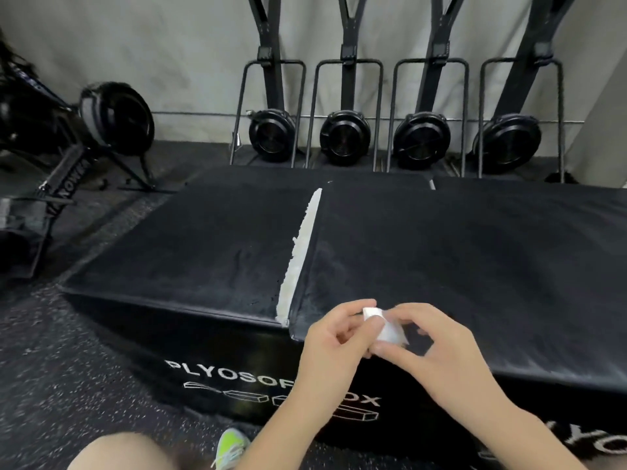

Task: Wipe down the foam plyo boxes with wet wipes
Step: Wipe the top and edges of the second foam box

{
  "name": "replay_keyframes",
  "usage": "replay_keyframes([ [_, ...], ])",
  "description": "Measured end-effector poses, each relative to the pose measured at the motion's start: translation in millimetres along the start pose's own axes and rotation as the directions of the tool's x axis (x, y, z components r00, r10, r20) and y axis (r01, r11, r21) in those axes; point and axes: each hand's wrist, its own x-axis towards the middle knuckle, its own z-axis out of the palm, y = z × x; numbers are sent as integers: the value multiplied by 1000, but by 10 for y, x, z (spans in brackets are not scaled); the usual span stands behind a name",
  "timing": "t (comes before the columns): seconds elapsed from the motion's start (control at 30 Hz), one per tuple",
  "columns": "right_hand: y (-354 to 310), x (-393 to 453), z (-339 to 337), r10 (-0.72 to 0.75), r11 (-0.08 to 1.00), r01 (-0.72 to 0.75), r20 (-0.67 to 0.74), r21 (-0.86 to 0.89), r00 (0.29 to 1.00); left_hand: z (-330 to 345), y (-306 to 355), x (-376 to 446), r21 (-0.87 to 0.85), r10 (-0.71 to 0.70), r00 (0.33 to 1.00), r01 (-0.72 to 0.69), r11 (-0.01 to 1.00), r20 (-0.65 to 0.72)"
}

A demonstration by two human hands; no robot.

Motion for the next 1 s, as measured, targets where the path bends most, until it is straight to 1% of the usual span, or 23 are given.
replay_keyframes([
  [0.1, -107, 108, 50, -35, 999, 36, -15, 28, 999, -83, 33, 32, 0, 15, 1000, -15, 1000, -14],
  [0.2, -154, 164, 178, -94, 996, 93, 57, 18, 994, -220, 3, 100, -46, 2, 1000, -2, 999, -5],
  [0.27, -150, 213, 303, -95, 995, 94, 59, 21, 994, -336, -59, 170, -42, 6, 1000, -5, 999, 17],
  [0.37, -122, 325, 519, -69, 996, 67, 35, 59, 997, -521, -189, 324, 14, -2, 1000, 2, 1000, -6],
  [0.43, -92, 387, 635, -17, 992, 16, 3, 128, 1000, -648, -255, 427, 97, 4, 1000, -2, 995, -25],
  [0.5, -44, 450, 729, 71, 980, -63, -34, 189, 997, -788, -321, 541, 202, 38, 999, -30, 979, -38],
  [0.57, 3, 529, 806, 180, 962, -175, -4, 211, 984, -903, -370, 675, 266, 53, 998, -39, 963, -45],
  [0.63, 62, 645, 889, 277, 938, -282, 53, 202, 959, -983, -422, 822, 303, 46, 997, -27, 952, -57],
  [0.7, 127, 773, 963, 339, 931, -344, 60, 120, 939, -1025, -481, 971, 353, 59, 995, -27, 935, -80],
  [0.73, 162, 830, 1006, 350, 934, -353, 51, 54, 935, -1045, -514, 1040, 380, 73, 993, -32, 925, -94],
  [0.77, 189, 880, 1044, 337, 941, -336, 16, -35, 941, -1068, -543, 1099, 403, 90, 991, -43, 914, -98],
  [0.8, 227, 911, 1076, 284, 943, -285, -31, -174, 958, -1089, -572, 1147, 438, 115, 989, -64, 897, -91],
  [0.87, 238, 924, 1147, 144, 900, -166, -86, -403, 986, -1133, -614, 1219, 546, 198, 979, -145, 825, -40],
  [0.9, 266, 910, 1206, 70, 894, -102, -89, -437, 994, -1158, -631, 1248, 587, 233, 973, -185, 789, -6],
  [0.93, 274, 892, 1251, -6, 902, -27, -75, -430, 997, -1178, -628, 1264, 607, 249, 968, -211, 766, 22],
  [0.97, 276, 881, 1300, -89, 903, 57, -55, -426, 995, -1198, -621, 1281, 611, 249, 967, -228, 758, 52],
  [1.0, 263, 862, 1350, -140, 901, 123, -10, -416, 990, -1221, -620, 1292, 606, 234, 969, -235, 760, 82],
])
